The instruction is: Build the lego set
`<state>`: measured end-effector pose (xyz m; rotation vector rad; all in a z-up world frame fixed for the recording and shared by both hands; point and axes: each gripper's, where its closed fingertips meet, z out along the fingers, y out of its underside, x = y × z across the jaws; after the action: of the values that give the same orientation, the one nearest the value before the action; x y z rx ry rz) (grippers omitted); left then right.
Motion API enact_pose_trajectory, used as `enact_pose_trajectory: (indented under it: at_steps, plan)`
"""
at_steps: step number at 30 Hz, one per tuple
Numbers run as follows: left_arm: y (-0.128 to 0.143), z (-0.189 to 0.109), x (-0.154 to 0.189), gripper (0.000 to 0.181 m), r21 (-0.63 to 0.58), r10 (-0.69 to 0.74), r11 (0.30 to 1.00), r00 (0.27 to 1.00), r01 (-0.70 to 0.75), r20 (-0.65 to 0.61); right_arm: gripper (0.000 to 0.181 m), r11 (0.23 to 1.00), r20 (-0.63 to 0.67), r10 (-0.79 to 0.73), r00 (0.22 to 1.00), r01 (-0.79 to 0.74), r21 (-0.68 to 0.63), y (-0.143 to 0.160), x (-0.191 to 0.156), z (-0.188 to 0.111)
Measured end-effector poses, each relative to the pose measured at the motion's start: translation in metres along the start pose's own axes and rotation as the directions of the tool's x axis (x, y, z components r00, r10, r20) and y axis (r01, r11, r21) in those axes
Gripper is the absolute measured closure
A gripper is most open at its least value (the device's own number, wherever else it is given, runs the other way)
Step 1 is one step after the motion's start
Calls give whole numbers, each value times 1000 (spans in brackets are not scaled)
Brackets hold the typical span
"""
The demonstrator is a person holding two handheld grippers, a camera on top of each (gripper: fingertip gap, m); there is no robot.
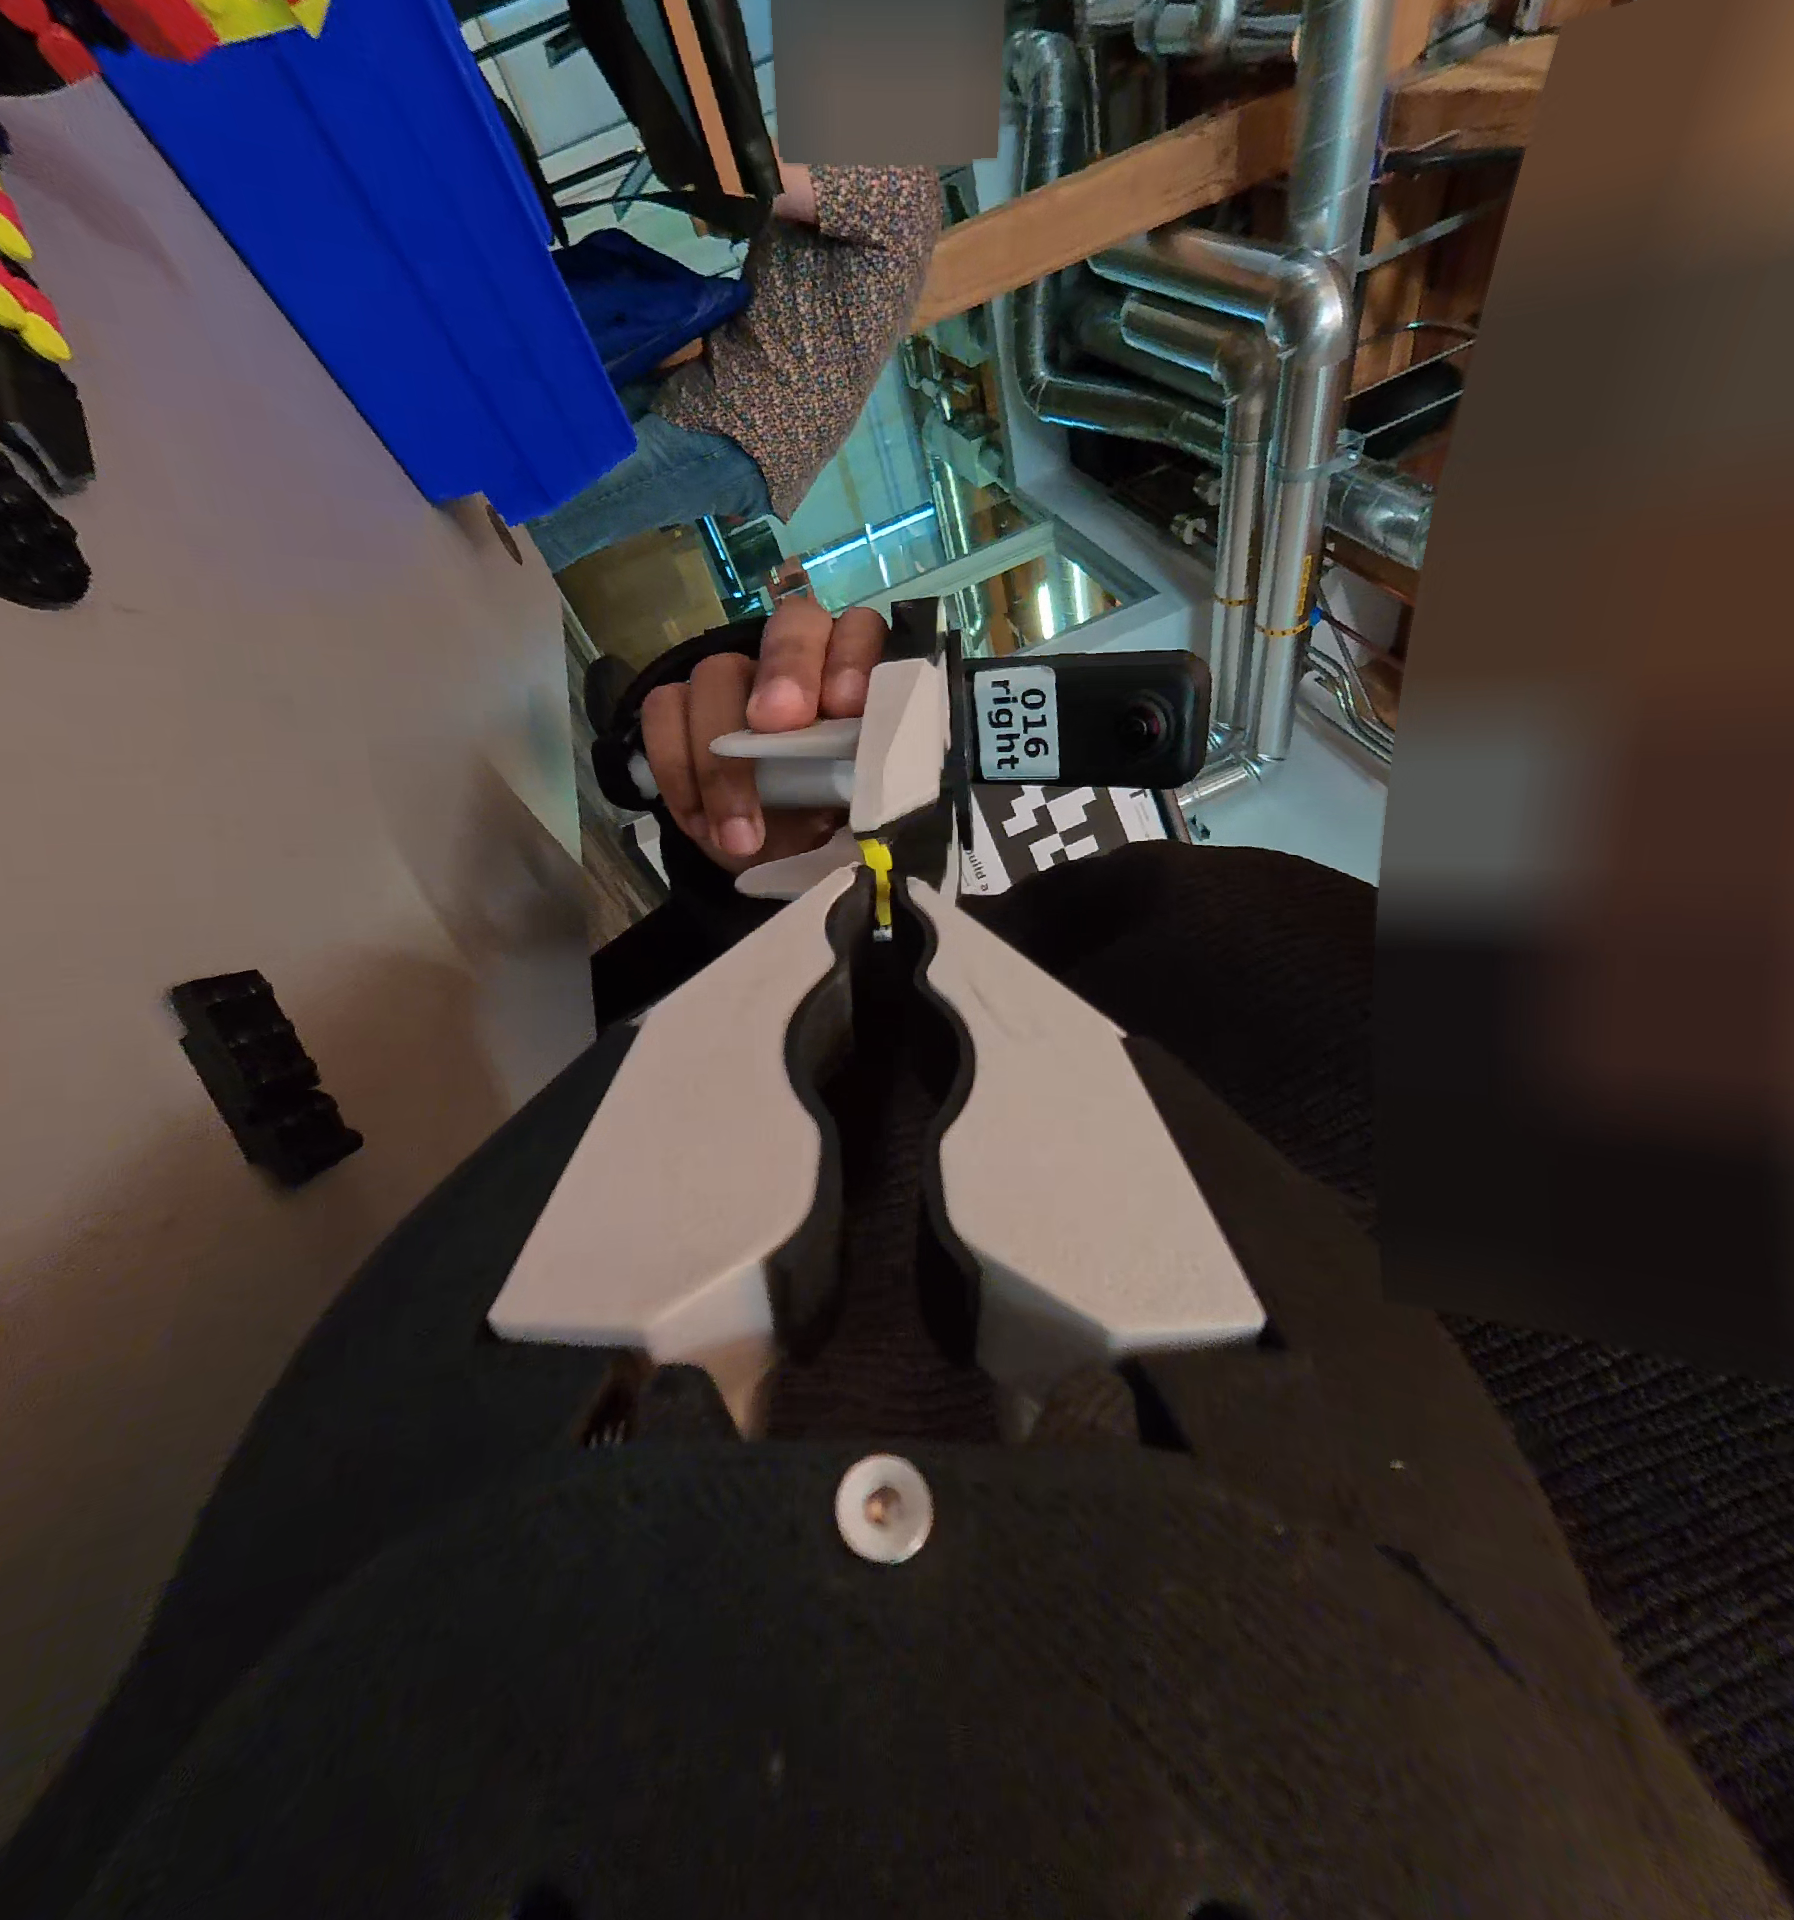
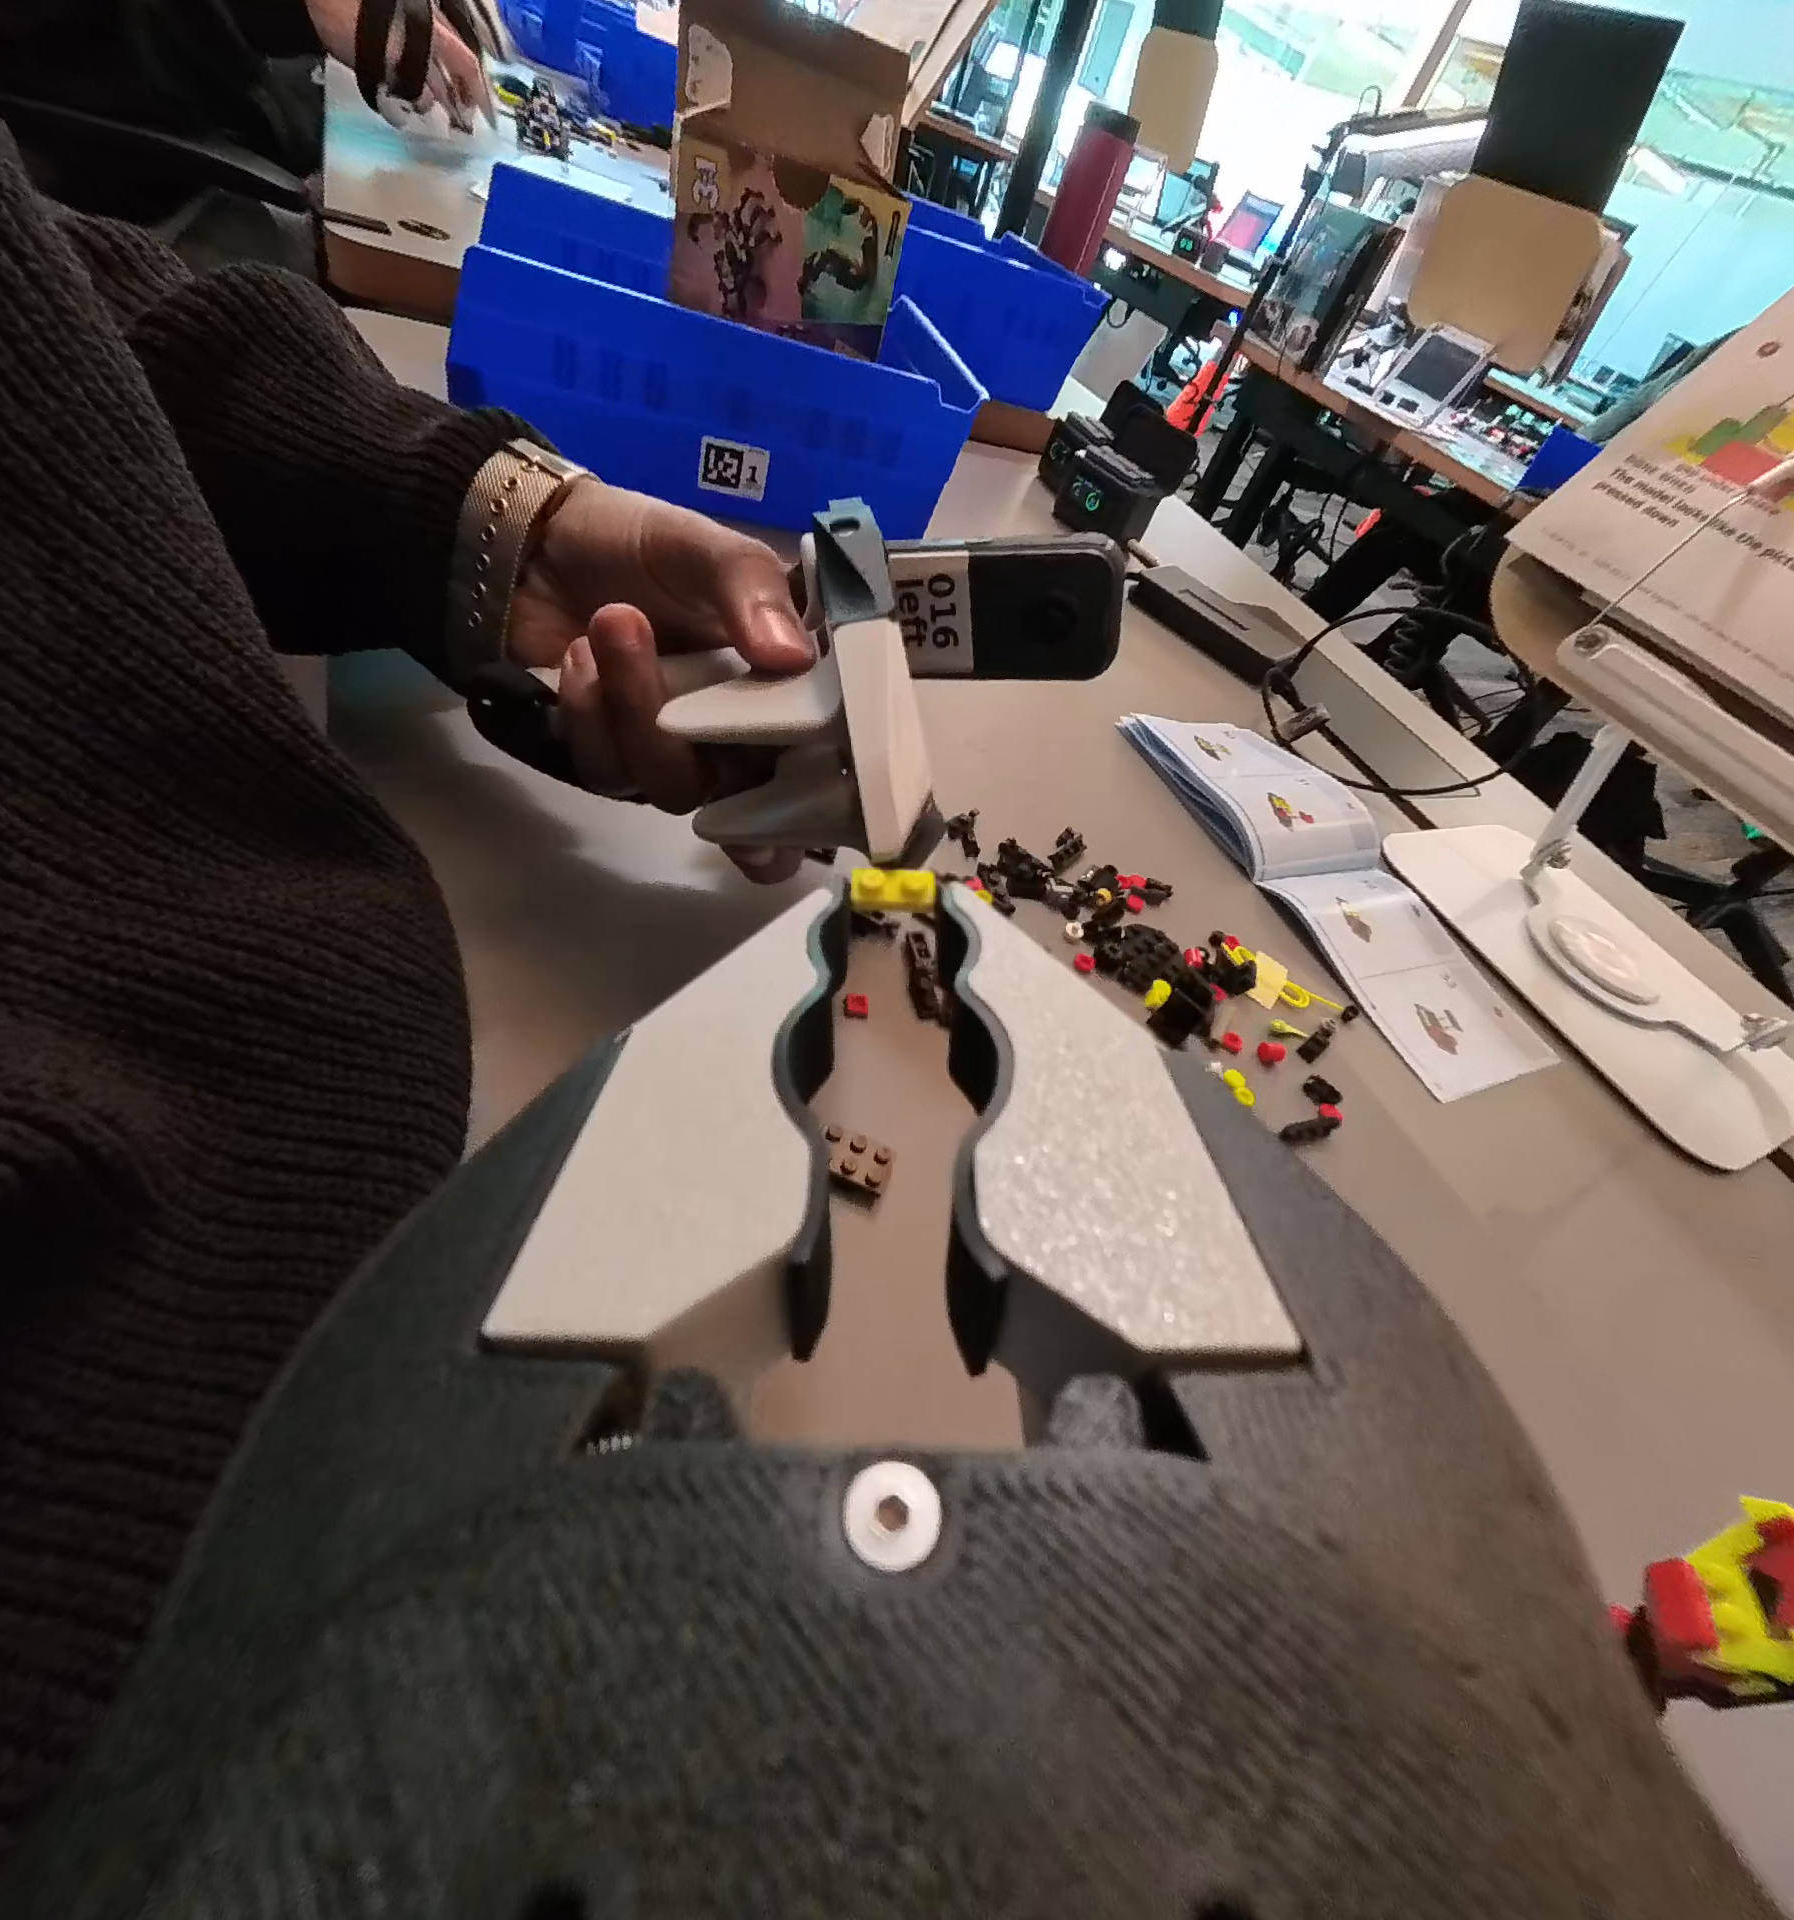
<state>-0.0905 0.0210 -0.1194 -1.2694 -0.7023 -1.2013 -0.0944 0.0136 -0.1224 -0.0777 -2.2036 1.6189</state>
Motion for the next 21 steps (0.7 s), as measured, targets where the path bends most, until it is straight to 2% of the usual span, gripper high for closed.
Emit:
enact_pose_trajectory:
  at_steps: [7,11,13,16,19,21]
  plan:
    - [0,-2,-9,181,2,-4,1000,999,4,53,167,998,20,4,1000,-3,-69,13,-4,5]
    - [-2,-6,-22,181,7,4,1000,991,-5,134,167,986,3,35,999,-34,-162,31,2,6]
    - [-4,-10,-33,180,2,36,999,977,-37,212,167,953,-2,106,994,-102,-285,56,5,6]
    - [-6,-19,-50,180,-28,111,994,929,-108,352,167,849,-36,234,972,-222,-479,98,6,1]
    - [-7,-25,-60,177,-61,172,985,881,-162,442,167,777,-58,341,938,-315,-545,115,1,-1]
    - [-6,-27,-66,174,-90,194,981,857,-172,478,167,753,-74,350,934,-328,-571,122,1,-2]
